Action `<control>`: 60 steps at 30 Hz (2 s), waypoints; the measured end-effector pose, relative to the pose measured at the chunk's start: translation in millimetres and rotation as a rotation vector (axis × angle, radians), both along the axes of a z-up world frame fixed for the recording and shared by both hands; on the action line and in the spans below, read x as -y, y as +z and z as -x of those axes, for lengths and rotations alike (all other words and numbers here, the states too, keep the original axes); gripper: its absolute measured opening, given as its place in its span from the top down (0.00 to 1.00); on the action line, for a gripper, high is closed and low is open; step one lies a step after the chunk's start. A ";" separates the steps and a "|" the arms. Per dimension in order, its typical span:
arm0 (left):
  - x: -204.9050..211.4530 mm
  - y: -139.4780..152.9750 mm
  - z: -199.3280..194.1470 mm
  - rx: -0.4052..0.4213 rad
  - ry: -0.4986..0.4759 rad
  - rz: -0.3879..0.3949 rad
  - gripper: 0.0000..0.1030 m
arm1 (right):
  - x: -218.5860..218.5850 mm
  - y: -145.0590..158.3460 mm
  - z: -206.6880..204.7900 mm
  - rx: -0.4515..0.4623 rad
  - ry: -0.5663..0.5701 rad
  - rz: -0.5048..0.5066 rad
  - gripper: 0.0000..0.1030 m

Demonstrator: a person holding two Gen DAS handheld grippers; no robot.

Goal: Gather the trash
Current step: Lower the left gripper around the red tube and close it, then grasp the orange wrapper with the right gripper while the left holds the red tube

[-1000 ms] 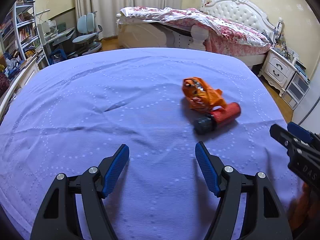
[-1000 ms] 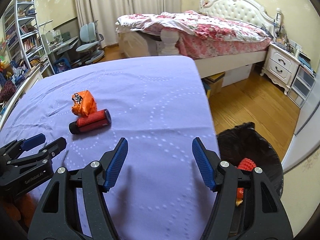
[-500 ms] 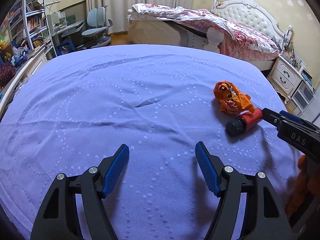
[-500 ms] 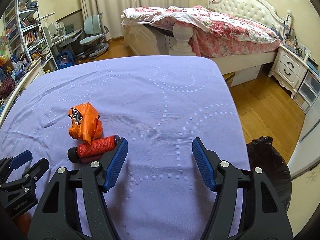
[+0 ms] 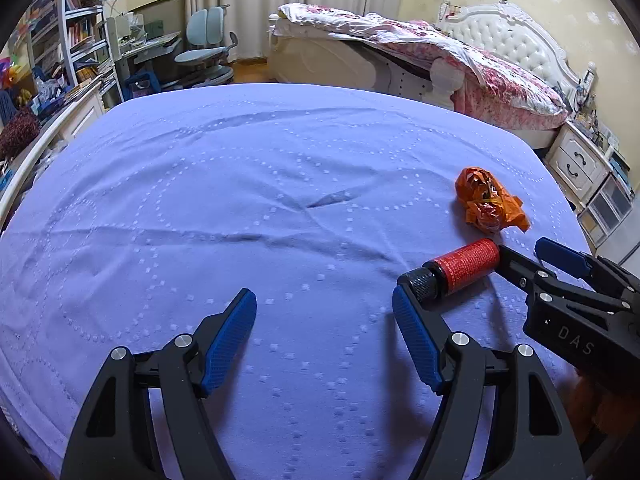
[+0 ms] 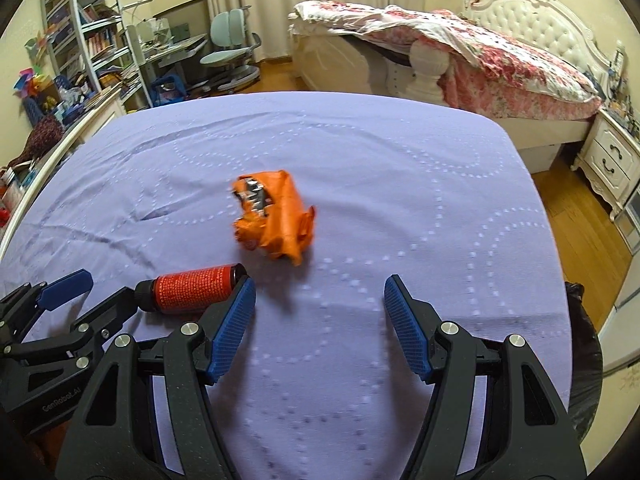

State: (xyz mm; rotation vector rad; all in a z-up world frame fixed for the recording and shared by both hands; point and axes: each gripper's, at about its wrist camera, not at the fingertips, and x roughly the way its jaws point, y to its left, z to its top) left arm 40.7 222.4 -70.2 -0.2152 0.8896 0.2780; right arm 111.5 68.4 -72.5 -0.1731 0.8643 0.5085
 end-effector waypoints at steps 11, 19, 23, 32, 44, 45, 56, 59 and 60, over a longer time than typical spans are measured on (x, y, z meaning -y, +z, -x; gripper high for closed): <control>11.0 6.7 4.4 0.049 -0.049 -0.031 0.29 | 17.4 0.8 7.4 -0.005 -0.079 -0.016 0.36; 35.0 6.9 -5.1 0.071 -0.153 -0.055 0.28 | 44.8 0.2 -3.5 -0.022 -0.129 -0.036 0.35; 43.3 5.1 -20.0 0.066 -0.190 -0.084 0.28 | 49.0 0.1 -6.7 -0.024 -0.132 -0.041 0.35; 46.2 -4.0 -43.4 0.000 -0.274 -0.057 0.41 | 51.1 -0.2 -9.4 -0.024 -0.128 -0.039 0.32; 34.8 -2.6 -37.4 0.018 -0.236 -0.065 0.73 | 40.7 -1.8 -10.5 -0.016 -0.106 -0.002 0.31; 33.0 -2.3 -37.9 0.018 -0.228 -0.063 0.73 | 39.4 -1.7 -9.9 -0.015 -0.104 0.000 0.31; 8.5 -0.2 -39.9 0.025 -0.139 -0.040 0.74 | -3.3 -3.4 -16.7 -0.009 -0.028 0.024 0.31; 0.7 0.6 -40.0 0.029 -0.114 -0.043 0.74 | -14.7 -3.4 -19.2 -0.005 -0.018 0.029 0.31; -1.9 0.4 -39.8 0.029 -0.106 -0.041 0.74 | -18.3 -3.4 -20.5 -0.002 -0.016 0.030 0.31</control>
